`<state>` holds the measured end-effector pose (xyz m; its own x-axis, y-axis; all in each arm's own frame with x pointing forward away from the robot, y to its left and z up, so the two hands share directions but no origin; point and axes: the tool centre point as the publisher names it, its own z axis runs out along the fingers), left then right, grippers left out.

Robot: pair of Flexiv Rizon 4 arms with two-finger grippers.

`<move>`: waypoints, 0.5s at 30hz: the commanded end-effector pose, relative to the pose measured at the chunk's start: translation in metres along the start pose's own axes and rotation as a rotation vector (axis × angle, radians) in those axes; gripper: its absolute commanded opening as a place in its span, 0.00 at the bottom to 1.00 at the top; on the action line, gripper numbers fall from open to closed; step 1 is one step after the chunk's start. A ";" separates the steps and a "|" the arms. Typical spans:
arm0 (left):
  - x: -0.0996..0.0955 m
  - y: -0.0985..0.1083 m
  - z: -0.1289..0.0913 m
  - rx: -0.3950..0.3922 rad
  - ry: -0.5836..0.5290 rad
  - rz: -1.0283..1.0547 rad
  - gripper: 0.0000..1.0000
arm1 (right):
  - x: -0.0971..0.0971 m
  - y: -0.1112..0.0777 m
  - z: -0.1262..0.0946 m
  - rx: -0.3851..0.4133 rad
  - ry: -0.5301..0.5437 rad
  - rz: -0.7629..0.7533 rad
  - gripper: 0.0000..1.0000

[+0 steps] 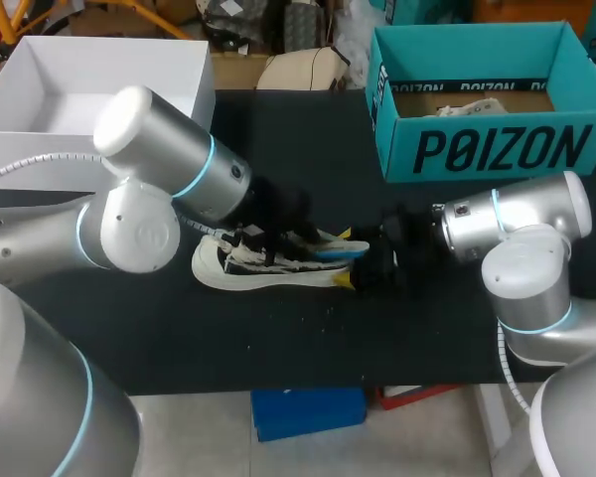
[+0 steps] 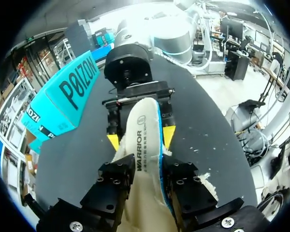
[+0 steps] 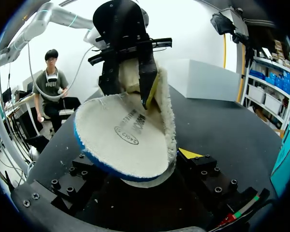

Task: Take the shoe out of the shoebox, open the shoe tongue, remove and reinsert the insole, then place the shoe into the shoebox

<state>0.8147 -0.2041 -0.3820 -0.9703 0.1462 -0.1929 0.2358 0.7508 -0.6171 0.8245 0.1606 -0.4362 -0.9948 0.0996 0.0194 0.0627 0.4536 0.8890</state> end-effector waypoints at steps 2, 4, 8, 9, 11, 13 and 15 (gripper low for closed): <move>-0.008 -0.006 0.012 -0.002 0.009 0.035 0.33 | 0.000 -0.002 0.001 0.001 0.000 0.001 0.00; -0.010 -0.009 0.015 0.002 0.012 0.047 0.33 | 0.000 -0.002 0.001 0.001 0.000 0.001 0.00; -0.016 -0.019 0.014 0.004 0.002 0.082 0.34 | 0.000 -0.002 0.001 0.001 0.000 0.001 0.00; -0.017 -0.022 0.014 0.002 -0.002 0.092 0.34 | 0.000 -0.002 0.001 0.001 0.000 0.001 0.00; -0.018 -0.028 0.014 0.004 -0.002 0.105 0.34 | 0.000 -0.002 0.001 0.001 0.000 0.001 0.00; -0.020 -0.032 0.015 -0.005 -0.004 0.119 0.34 | 0.000 -0.002 0.001 0.001 0.000 0.001 0.00; -0.021 -0.034 0.016 0.000 -0.001 0.121 0.33 | 0.000 -0.002 0.001 0.001 0.000 0.001 0.00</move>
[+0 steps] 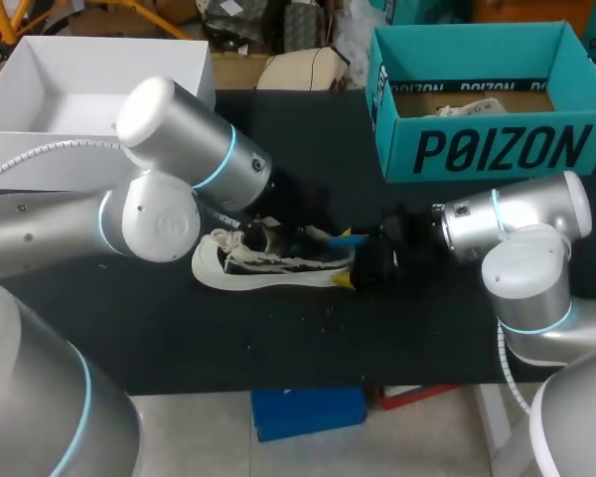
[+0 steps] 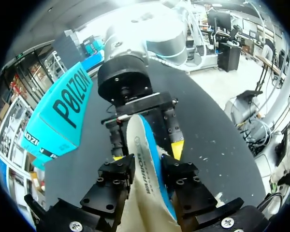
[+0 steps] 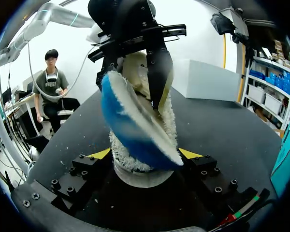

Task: Take the shoe out of the shoebox, open the shoe tongue, remove and reinsert the insole, then place the shoe into the shoebox

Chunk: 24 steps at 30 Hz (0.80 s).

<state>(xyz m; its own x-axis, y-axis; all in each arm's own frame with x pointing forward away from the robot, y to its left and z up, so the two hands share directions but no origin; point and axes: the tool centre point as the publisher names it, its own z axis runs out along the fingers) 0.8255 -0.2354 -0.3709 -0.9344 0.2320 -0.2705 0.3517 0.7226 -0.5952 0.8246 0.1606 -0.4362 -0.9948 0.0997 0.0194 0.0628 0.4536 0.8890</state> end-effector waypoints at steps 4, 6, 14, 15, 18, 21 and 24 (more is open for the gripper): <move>-0.008 -0.012 0.006 -0.007 0.006 0.008 0.03 | 0.000 -0.002 0.001 0.001 0.000 0.001 0.00; -0.007 -0.013 0.005 -0.010 0.007 0.009 0.00 | 0.000 -0.002 0.001 0.001 0.000 0.001 0.00; 0.017 -0.024 -0.026 0.126 0.140 0.014 0.00 | 0.000 -0.002 0.001 0.001 0.000 0.001 0.00; 0.022 -0.028 -0.031 0.122 0.160 0.035 0.00 | 0.000 -0.002 0.001 0.001 0.000 0.001 0.00; 0.031 -0.041 -0.048 0.212 0.243 0.035 0.00 | 0.000 -0.002 0.001 0.001 0.000 0.001 0.00; 0.034 -0.060 -0.060 0.325 0.290 0.004 0.00 | 0.000 -0.002 0.001 0.001 0.000 0.001 0.00; 0.032 -0.084 -0.069 0.402 0.307 -0.010 0.00 | 0.000 -0.002 0.001 0.001 0.000 0.001 0.00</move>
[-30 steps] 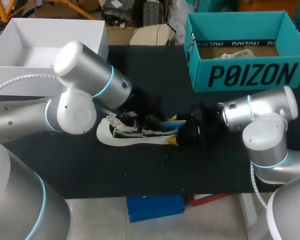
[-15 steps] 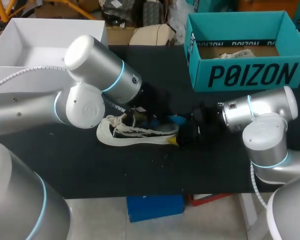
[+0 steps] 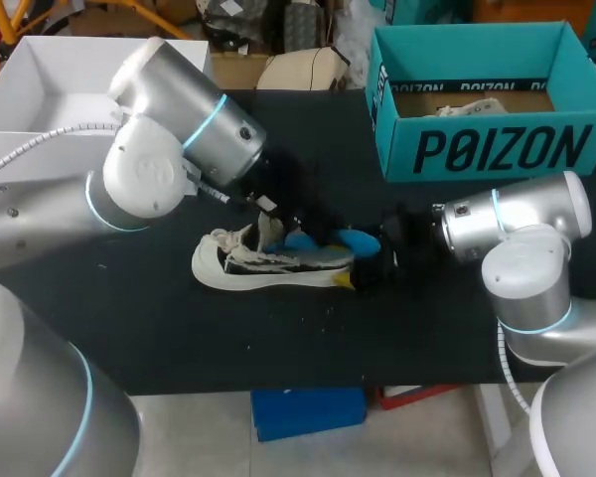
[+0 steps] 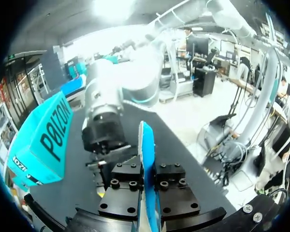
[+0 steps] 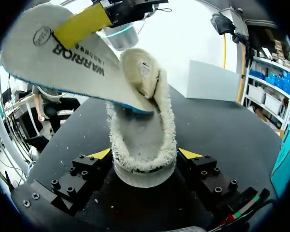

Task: Take the shoe out of the shoebox, open the shoe tongue, remove and reinsert the insole, then place the shoe into the shoebox

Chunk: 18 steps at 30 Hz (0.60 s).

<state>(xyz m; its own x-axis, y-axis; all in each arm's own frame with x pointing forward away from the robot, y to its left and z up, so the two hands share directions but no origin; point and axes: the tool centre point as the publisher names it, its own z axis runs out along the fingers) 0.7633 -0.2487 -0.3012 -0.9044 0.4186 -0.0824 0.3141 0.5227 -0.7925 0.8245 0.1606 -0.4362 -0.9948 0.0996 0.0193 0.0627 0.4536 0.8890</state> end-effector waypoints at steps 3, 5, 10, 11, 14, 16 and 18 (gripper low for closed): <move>-0.006 -0.043 -0.022 0.201 0.034 -0.006 0.00 | 0.000 -0.002 0.001 0.001 0.000 0.001 0.00; -0.011 -0.060 -0.027 0.249 0.014 -0.033 0.00 | 0.000 -0.002 0.001 0.001 0.000 0.001 0.00; -0.025 -0.100 -0.048 0.432 -0.028 -0.108 0.00 | 0.000 -0.002 0.001 0.001 0.000 0.001 0.00; -0.027 -0.109 -0.053 0.463 -0.037 -0.101 0.00 | 0.000 -0.002 0.001 0.001 0.000 0.001 0.00; -0.034 -0.133 -0.067 0.566 -0.042 -0.102 0.00 | 0.000 -0.002 0.001 0.001 0.000 0.001 0.00; -0.037 -0.148 -0.075 0.616 -0.040 -0.102 0.00 | 0.000 -0.002 0.001 0.001 0.000 0.001 0.00; -0.040 -0.161 -0.084 0.676 -0.013 -0.096 0.00 | 0.000 -0.002 0.001 0.001 0.000 0.001 0.00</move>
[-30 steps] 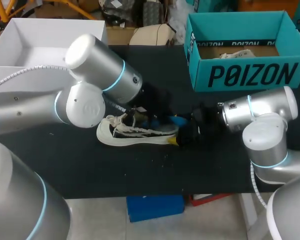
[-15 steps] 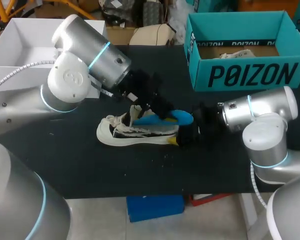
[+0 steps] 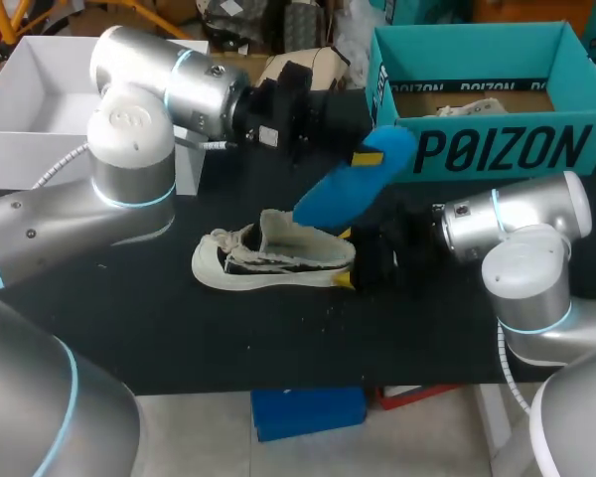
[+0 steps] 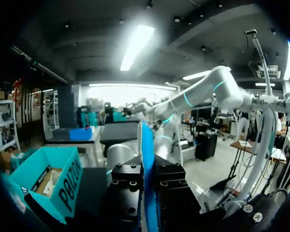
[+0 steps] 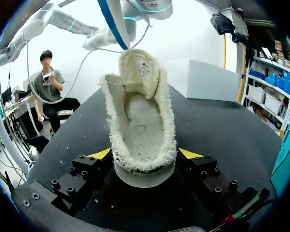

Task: Take the shoe out of the shoebox, open the shoe tongue, remove and reinsert the insole, then place the shoe into the shoebox

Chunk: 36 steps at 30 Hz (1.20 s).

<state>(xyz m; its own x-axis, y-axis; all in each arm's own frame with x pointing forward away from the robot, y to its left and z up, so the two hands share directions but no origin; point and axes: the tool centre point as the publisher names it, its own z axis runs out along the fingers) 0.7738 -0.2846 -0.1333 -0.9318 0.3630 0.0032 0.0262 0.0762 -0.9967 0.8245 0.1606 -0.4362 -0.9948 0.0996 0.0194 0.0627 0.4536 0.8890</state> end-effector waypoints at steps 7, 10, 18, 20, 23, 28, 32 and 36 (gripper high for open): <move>-0.003 -0.026 0.000 0.091 0.031 -0.014 0.00 | 0.000 -0.002 0.001 0.001 0.000 0.001 0.00; -0.003 -0.026 0.000 0.091 0.031 -0.014 0.00 | 0.000 -0.002 0.001 0.001 0.000 0.001 0.00; -0.003 -0.026 0.000 0.091 0.031 -0.014 0.00 | 0.000 -0.002 0.001 0.001 0.000 0.001 0.00; 0.004 -0.028 -0.011 0.098 0.000 -0.011 0.00 | 0.000 -0.002 0.001 0.001 0.000 0.001 0.00; 0.015 -0.036 -0.026 0.168 -0.044 -0.043 0.00 | 0.000 -0.002 0.001 0.001 0.000 0.001 0.00; 0.029 -0.055 -0.041 0.202 -0.104 -0.094 0.00 | 0.000 -0.002 0.001 0.001 0.000 0.001 0.00; 0.041 -0.072 -0.047 0.228 -0.134 -0.150 0.00 | 0.000 -0.002 0.001 0.001 0.000 0.001 0.00; 0.047 -0.086 -0.053 0.268 -0.170 -0.188 0.00 | 0.000 -0.002 0.001 0.001 0.000 0.001 0.00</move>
<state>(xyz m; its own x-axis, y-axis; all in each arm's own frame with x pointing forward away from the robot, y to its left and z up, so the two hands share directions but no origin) 0.7624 -0.2349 -0.0494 -0.9363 0.3060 0.1726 -0.2212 -0.1317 -0.9663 0.8245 0.1606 -0.4363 -0.9948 0.0996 0.0193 0.0627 0.4537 0.8890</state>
